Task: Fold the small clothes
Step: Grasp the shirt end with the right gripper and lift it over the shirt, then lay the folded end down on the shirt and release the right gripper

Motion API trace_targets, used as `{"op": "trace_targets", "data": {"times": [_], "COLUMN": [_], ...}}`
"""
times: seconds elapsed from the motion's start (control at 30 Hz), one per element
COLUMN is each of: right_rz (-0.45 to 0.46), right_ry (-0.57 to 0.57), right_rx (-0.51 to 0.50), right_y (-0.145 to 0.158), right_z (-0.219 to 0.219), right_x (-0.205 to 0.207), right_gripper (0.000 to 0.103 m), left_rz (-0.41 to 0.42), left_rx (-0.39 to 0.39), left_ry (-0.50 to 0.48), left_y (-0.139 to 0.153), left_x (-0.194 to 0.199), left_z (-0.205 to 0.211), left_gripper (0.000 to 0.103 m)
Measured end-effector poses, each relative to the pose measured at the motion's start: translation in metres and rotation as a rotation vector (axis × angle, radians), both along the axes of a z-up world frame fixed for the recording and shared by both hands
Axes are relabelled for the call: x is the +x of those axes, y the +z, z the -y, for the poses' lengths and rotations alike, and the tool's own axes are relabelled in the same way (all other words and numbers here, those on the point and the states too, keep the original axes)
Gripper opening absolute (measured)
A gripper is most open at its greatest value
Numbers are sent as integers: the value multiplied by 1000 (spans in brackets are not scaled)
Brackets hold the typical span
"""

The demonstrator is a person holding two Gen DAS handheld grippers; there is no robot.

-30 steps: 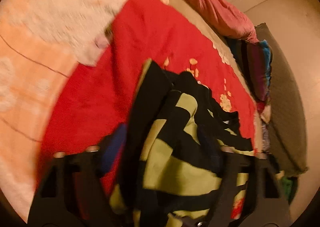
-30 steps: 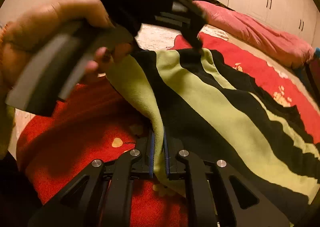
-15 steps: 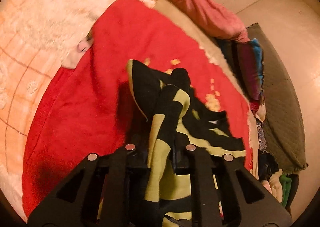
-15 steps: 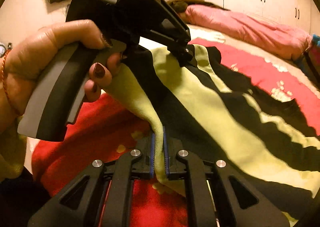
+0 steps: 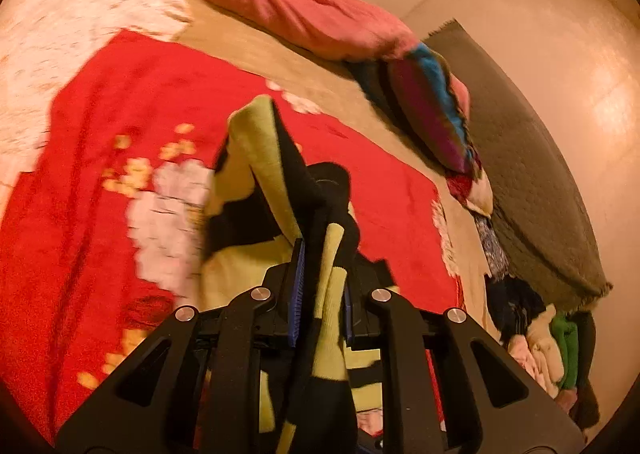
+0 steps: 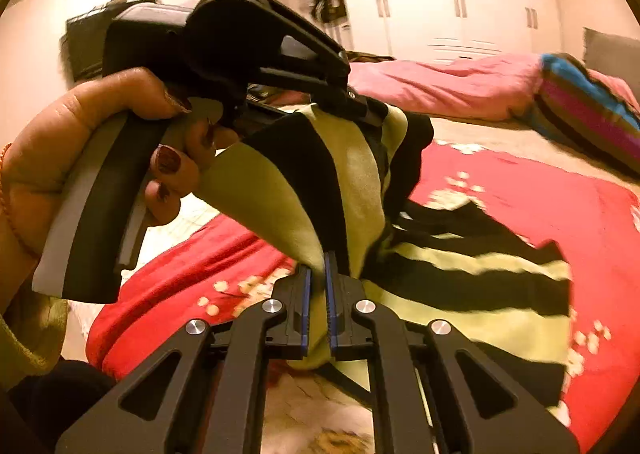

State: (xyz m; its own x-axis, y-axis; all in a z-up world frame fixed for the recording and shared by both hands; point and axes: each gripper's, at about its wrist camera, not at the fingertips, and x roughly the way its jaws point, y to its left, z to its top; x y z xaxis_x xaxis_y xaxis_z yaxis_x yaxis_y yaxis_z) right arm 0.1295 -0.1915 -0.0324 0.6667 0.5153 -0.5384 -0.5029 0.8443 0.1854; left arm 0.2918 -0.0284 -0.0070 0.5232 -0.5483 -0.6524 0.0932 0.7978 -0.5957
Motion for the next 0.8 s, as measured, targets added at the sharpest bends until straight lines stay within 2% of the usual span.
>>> {"op": "trace_targets", "data": {"times": [0.17, 0.27, 0.33, 0.43, 0.47, 0.5, 0.53, 0.63, 0.7, 0.77, 0.8], "right_rz": [-7, -46, -89, -147, -165, -186, -197, -229, -251, -270, -282], "right_ry": [-52, -82, -105, -123, -131, -138, -148, -189, -232, -268, -268], "right_rx": [-10, -12, -15, 0, 6, 19, 26, 81, 161, 240, 284], "right_y": [-2, -17, -30, -46, -49, -52, -54, -53, -45, -36, -31], "right_z": [37, 61, 79, 104, 112, 121, 129, 155, 172, 182, 185], "right_x": [-19, -26, -30, -40, -42, -45, -46, -50, -45, -35, -28], "right_gripper": [5, 5, 5, 5, 6, 6, 6, 7, 20, 43, 46], "left_rz": [-11, -64, -79, -63, -45, -30, 0, 58, 77, 79, 75], "left_rx": [-1, -50, -49, -71, -63, -43, 9, 184, 274, 312, 330], "left_ry": [-93, -191, -234, -224, -203, -182, -146, -43, 20, 49, 58], "left_y": [-4, -21, -32, -39, -39, -39, -37, -38, -45, -52, -57], "left_x": [-9, -18, -26, -43, -50, -55, -62, -83, -95, -101, -104], "left_z": [62, 104, 121, 118, 110, 102, 90, 63, 47, 36, 33], "left_gripper": [8, 8, 10, 15, 19, 23, 29, 37, 39, 44, 48]}}
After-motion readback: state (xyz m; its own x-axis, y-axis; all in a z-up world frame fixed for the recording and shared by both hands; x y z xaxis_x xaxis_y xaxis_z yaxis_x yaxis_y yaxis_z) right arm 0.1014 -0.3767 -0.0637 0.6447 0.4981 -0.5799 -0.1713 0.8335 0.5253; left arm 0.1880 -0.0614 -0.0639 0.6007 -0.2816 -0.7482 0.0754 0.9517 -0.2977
